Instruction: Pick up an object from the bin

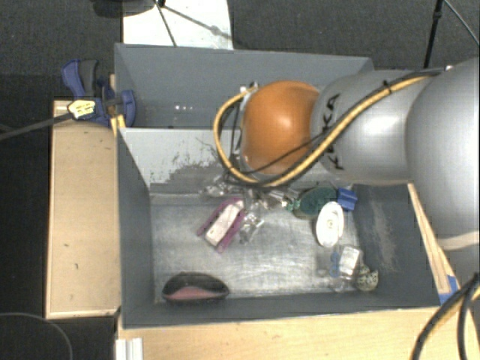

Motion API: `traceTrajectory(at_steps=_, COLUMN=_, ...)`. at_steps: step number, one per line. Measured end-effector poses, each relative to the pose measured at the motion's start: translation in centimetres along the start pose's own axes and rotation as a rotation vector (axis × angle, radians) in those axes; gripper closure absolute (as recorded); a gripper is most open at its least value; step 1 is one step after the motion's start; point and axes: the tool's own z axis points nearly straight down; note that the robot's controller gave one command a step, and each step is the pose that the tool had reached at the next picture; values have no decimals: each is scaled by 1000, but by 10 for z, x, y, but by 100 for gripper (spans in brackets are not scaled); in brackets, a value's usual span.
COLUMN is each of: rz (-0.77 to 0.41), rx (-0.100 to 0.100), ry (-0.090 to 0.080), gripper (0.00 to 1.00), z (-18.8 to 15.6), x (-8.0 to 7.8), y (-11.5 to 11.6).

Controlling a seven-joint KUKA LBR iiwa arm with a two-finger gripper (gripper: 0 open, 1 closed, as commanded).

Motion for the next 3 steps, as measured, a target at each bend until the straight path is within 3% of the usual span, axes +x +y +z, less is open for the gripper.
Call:
traceTrajectory(at_steps=1, rz=-21, rx=-2, ry=4, gripper=0, z=31, x=4, y=-7)
traceTrajectory(at_steps=2, rz=-15, rx=-1, ry=0, gripper=0, z=29, x=2, y=-7)
traceTrajectory(at_steps=3, rz=-12, rx=-2, ry=4, gripper=100, z=29, x=3, y=-8)
